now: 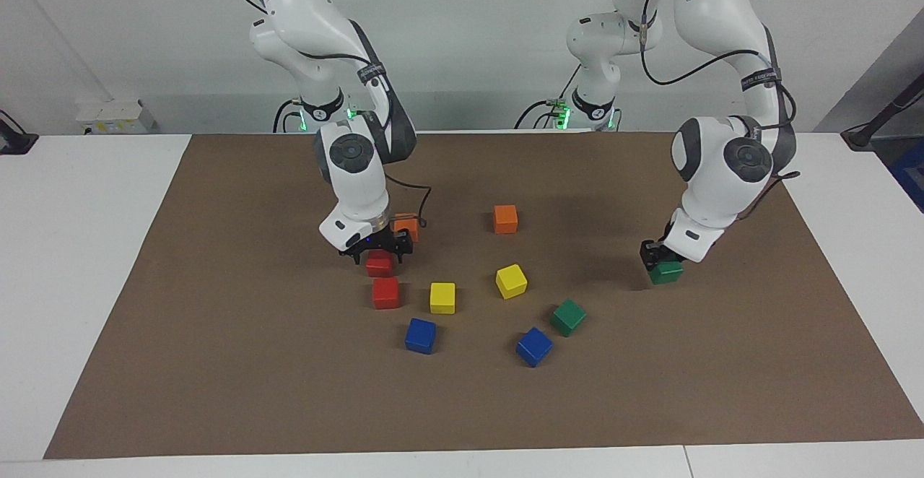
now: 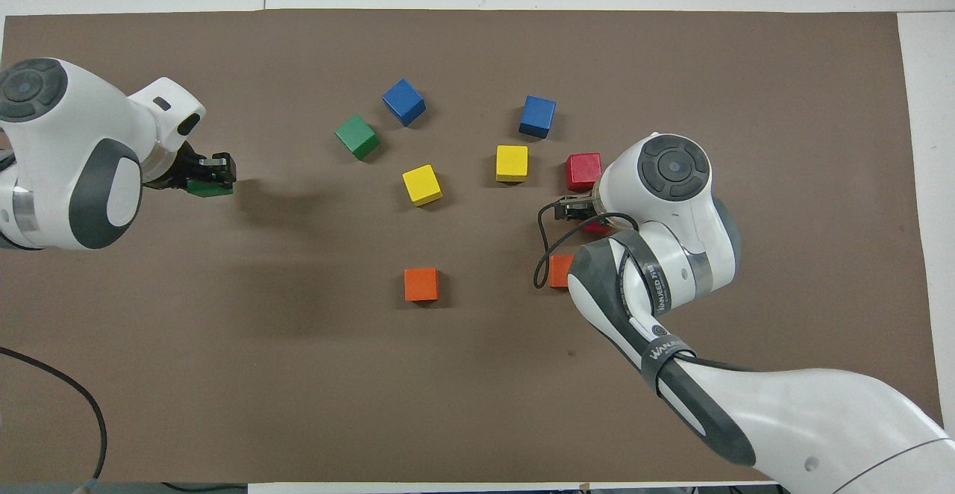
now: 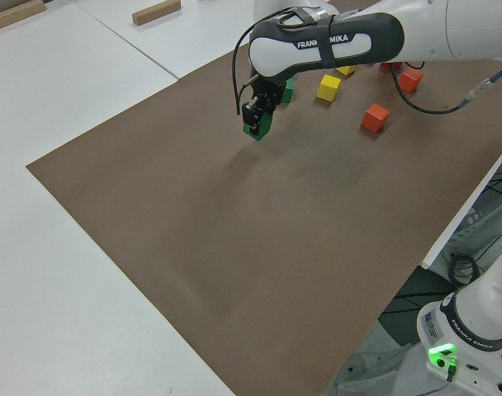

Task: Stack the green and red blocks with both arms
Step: 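Carry the green block outward with the left gripper while the right gripper carries red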

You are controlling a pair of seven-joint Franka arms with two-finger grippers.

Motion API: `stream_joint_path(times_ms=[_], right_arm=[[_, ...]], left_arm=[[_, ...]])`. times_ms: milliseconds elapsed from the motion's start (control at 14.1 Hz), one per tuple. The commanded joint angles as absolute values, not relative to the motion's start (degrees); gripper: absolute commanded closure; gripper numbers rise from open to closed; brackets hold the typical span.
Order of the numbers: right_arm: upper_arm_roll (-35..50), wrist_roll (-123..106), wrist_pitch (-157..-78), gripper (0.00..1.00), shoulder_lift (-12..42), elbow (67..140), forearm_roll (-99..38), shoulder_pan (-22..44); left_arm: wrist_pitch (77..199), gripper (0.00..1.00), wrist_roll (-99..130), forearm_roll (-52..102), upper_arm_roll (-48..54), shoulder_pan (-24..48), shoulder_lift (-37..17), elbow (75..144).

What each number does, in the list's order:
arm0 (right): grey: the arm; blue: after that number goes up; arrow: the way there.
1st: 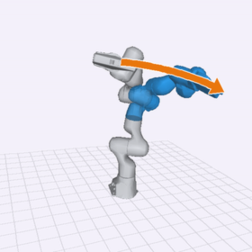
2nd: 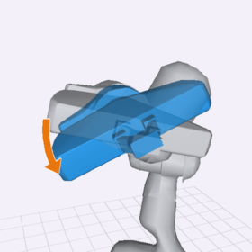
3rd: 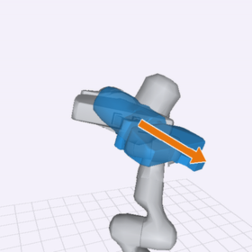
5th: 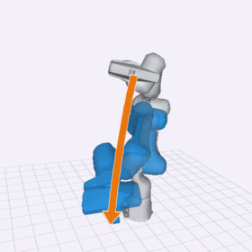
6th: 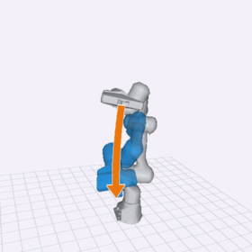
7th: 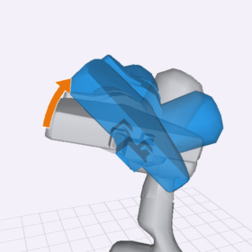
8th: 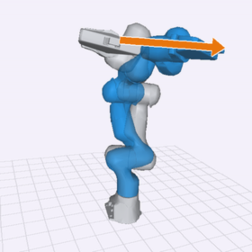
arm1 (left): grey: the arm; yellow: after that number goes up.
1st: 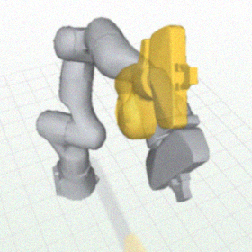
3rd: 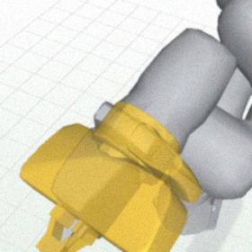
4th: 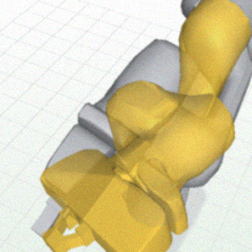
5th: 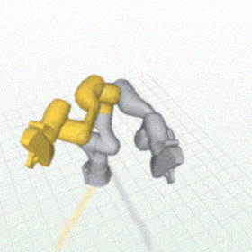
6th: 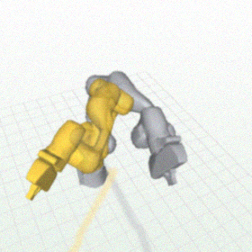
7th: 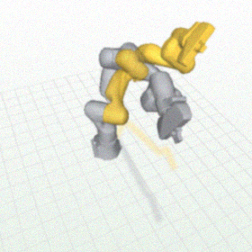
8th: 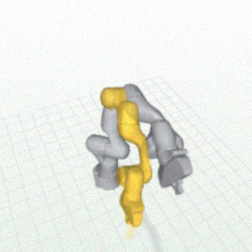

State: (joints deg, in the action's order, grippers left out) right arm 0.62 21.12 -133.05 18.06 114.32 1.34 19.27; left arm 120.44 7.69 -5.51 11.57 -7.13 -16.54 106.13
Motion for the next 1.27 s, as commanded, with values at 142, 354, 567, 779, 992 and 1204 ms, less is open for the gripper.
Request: stream_joint_path(times_ms=[142, 354, 567, 779, 992, 1204], right_arm=[[0.7, 22.5, -134.4, 0.64, 18.5, 115.1, 0.9, 19.9], [0.7, 23.9, -132.4, 1.00, 18.5, 114.2, 0.9, 19.9], [0.7, 24.0, -125.8, 1.00, 18.3, 109.8, 0.9, 19.9], [0.7, 22.6, -116.0, 1.00, 17.9, 101.7, 1.0, 16.6], [0.6, 13.5, -115.0, 1.00, 16.4, 100.7, 1.0, 11.0], [0.7, 2.6, -115.4, 1.00, 15.6, 100.8, 1.0, 3.7]], left_arm=[[122.1, 1.00, 2.6, -6.0, 12.1, -10.7, -18.2, 105.9], [123.9, 1.00, -0.3, -6.0, 12.0, -11.7, -19.7, 106.0], [125.5, 1.00, -1.1, -6.0, 12.0, -12.1, -20.5, 106.5], [125.9, 1.00, -1.0, -5.5, 12.0, -12.3, -21.1, 106.6], [126.3, 1.00, -0.4, -5.3, 12.0, -12.6, -21.2, 106.8], [126.3, 1.00, -0.3, -4.6, 12.1, -13.2, -21.0, 107.6]])
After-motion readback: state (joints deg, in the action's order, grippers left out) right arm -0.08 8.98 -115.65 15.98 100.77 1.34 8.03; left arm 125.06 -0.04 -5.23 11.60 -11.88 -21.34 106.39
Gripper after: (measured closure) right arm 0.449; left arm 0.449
